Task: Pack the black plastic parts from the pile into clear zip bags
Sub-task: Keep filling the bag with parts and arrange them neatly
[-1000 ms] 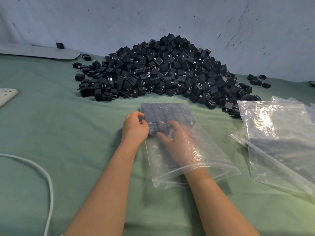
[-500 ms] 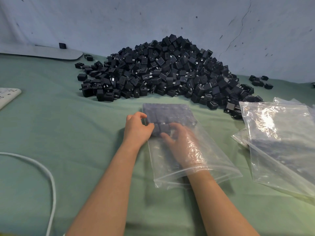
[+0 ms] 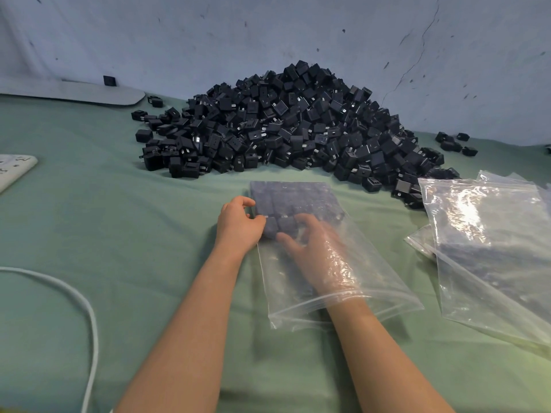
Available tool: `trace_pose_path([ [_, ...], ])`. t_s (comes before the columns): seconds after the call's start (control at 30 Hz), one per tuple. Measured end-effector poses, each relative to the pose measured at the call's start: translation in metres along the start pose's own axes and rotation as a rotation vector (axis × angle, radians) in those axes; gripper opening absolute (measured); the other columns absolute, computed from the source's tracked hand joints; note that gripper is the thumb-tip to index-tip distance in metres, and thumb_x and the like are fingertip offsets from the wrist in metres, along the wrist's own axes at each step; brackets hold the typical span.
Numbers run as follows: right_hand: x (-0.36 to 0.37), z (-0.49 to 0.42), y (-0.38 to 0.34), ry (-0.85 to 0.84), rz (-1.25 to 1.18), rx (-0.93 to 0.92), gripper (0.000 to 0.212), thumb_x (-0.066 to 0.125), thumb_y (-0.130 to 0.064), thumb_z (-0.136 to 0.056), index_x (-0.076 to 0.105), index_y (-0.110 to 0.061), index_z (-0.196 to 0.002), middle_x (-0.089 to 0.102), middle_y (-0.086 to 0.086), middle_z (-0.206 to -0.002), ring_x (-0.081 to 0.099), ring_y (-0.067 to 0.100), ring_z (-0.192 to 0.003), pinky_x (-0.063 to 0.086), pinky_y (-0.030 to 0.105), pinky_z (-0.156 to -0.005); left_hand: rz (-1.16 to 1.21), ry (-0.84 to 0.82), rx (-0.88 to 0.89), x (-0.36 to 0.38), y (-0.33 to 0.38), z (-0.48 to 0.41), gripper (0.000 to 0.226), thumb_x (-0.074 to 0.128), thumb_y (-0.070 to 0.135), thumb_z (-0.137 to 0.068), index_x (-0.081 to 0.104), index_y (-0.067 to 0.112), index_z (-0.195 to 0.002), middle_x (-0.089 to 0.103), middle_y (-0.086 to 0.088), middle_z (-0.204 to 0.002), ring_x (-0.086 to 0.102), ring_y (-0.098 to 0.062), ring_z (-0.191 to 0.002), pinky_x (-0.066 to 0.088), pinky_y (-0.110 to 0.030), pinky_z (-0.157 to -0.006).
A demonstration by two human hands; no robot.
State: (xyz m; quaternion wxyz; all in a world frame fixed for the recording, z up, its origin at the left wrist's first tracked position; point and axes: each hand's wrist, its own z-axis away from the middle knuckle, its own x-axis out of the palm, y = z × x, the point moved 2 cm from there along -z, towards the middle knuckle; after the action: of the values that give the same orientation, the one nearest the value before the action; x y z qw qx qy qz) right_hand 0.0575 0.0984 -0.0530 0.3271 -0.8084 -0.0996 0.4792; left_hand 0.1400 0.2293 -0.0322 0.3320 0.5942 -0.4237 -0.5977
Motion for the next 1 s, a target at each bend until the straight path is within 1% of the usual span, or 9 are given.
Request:
trace_pose_path([
  [0.17,-0.0007,0.0000,0.0002,-0.025,-0.007,0.006,0.024,0.062,-0.056,-0.080,0.045,-0.047,-0.095,0.052,-0.011,-0.088,0.052,0.011,-0.085,0.037,0.027,-0.071,0.018,-0.011,-0.013,0.0004,-0.0015,-0.0003,0.031,0.063,0.014,-0.085,0.056,0.017,-0.115,0.055,-0.011,-0.121,0.055,-0.016,-0.087,0.039,-0.023,-0.077],
  [0.27,0.0000,-0.0010,0.0005,-0.038,0.006,0.020,0.029,0.062,-0.056,-0.080,0.052,-0.042,-0.103,0.055,-0.009,-0.093,0.053,0.012,-0.087,0.039,0.028,-0.072,-0.003,0.009,0.014,0.0001,-0.0018,-0.0003,0.031,0.064,0.014,-0.085,0.057,0.015,-0.115,0.051,-0.010,-0.125,0.051,-0.011,-0.077,0.037,-0.021,-0.075],
  [0.33,-0.0002,-0.0009,0.0016,-0.030,0.011,0.020,0.036,0.062,-0.057,-0.080,0.054,-0.039,-0.110,0.055,-0.009,-0.097,0.054,0.011,-0.090,0.041,0.029,-0.076,-0.018,0.019,0.031,0.0000,-0.0019,0.0002,0.031,0.064,0.016,-0.086,0.057,0.015,-0.116,0.047,-0.007,-0.129,0.047,-0.008,-0.076,0.037,-0.020,-0.076],
  [0.5,0.0012,-0.0010,0.0033,-0.012,-0.009,0.005,0.036,0.061,-0.056,-0.080,0.054,-0.038,-0.110,0.055,-0.010,-0.096,0.052,0.009,-0.089,0.041,0.029,-0.077,-0.039,0.025,0.066,-0.0001,-0.0014,0.0012,0.032,0.064,0.017,-0.087,0.056,0.014,-0.118,0.041,-0.006,-0.132,0.043,-0.004,-0.075,0.031,-0.012,-0.071],
  [0.6,0.0029,-0.0023,0.0023,-0.028,-0.008,0.031,0.040,0.061,-0.058,-0.079,0.052,-0.037,-0.113,0.058,-0.007,-0.102,0.054,0.012,-0.092,0.047,0.033,-0.082,-0.046,0.024,0.061,0.0001,-0.0015,0.0011,0.032,0.064,0.018,-0.088,0.055,0.015,-0.118,0.040,-0.005,-0.132,0.042,-0.001,-0.070,0.030,-0.011,-0.069],
  [0.77,0.0017,-0.0017,0.0009,-0.041,0.065,0.033,0.046,0.059,-0.061,-0.080,0.050,-0.036,-0.117,0.058,-0.007,-0.104,0.054,0.013,-0.097,0.042,0.029,-0.079,-0.052,0.022,0.058,-0.0005,-0.0010,0.0018,0.032,0.065,0.019,-0.087,0.056,0.015,-0.118,0.040,-0.005,-0.133,0.045,-0.007,-0.081,0.032,-0.015,-0.075],
  [0.87,0.0001,-0.0014,-0.0011,-0.052,0.072,0.030,0.045,0.059,-0.060,-0.081,0.050,-0.035,-0.118,0.058,-0.007,-0.105,0.054,0.014,-0.098,0.044,0.030,-0.082,-0.044,0.020,0.063,0.0002,-0.0008,0.0015,0.032,0.064,0.018,-0.087,0.056,0.014,-0.118,0.039,-0.005,-0.133,0.044,-0.006,-0.077,0.033,-0.016,-0.077],
  [0.93,-0.0014,-0.0009,-0.0020,-0.058,0.051,0.023,0.041,0.060,-0.058,-0.081,0.051,-0.036,-0.114,0.057,-0.008,-0.103,0.053,0.013,-0.096,0.044,0.030,-0.082,-0.041,0.022,0.063,0.0002,-0.0006,0.0010,0.031,0.063,0.018,-0.088,0.056,0.014,-0.118,0.040,-0.005,-0.133,0.045,-0.006,-0.078,0.033,-0.015,-0.076],
  [1.0,-0.0031,-0.0001,-0.0021,-0.054,0.017,0.005,0.031,0.061,-0.055,-0.082,0.050,-0.038,-0.105,0.055,-0.011,-0.098,0.053,0.010,-0.093,0.042,0.028,-0.079,-0.043,0.033,0.061,-0.0005,-0.0008,0.0002,0.029,0.061,0.017,-0.089,0.056,0.014,-0.117,0.041,-0.006,-0.133,0.046,-0.008,-0.083,0.030,-0.011,-0.071],
])
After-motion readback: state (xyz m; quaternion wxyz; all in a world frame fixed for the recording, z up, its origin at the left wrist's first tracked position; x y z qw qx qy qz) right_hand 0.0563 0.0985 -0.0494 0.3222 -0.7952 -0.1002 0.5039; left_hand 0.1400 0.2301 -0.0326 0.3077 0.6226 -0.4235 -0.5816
